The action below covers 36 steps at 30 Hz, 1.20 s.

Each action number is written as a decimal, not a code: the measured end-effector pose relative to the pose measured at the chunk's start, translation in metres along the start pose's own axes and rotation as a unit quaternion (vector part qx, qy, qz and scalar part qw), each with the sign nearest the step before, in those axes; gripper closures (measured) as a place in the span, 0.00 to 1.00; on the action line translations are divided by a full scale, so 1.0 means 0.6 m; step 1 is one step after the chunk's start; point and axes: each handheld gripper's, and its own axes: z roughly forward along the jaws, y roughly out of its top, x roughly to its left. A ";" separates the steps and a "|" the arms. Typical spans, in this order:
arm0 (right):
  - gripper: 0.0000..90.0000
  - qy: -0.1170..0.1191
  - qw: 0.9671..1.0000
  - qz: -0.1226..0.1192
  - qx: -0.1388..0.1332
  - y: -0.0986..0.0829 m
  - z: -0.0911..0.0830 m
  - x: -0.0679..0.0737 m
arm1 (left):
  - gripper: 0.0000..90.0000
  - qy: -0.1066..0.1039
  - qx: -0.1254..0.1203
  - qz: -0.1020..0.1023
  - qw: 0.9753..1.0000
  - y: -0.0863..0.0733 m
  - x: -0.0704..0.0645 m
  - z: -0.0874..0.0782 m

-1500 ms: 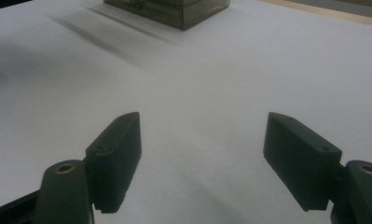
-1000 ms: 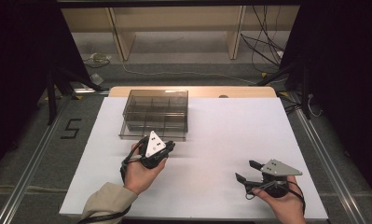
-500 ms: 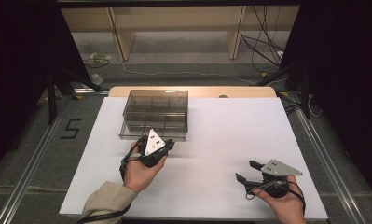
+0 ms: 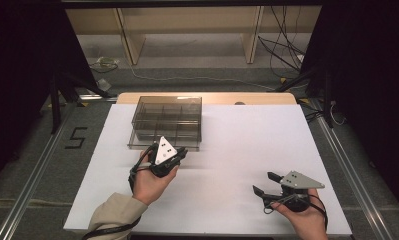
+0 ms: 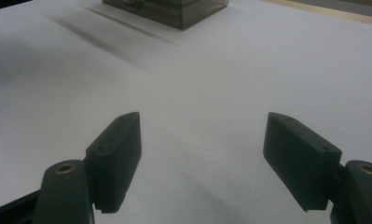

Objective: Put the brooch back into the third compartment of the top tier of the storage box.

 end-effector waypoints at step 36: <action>0.32 -0.001 1.000 0.001 0.000 0.000 0.000 -0.001 | 0.94 0.002 -0.008 -0.002 1.000 0.016 0.003 0.006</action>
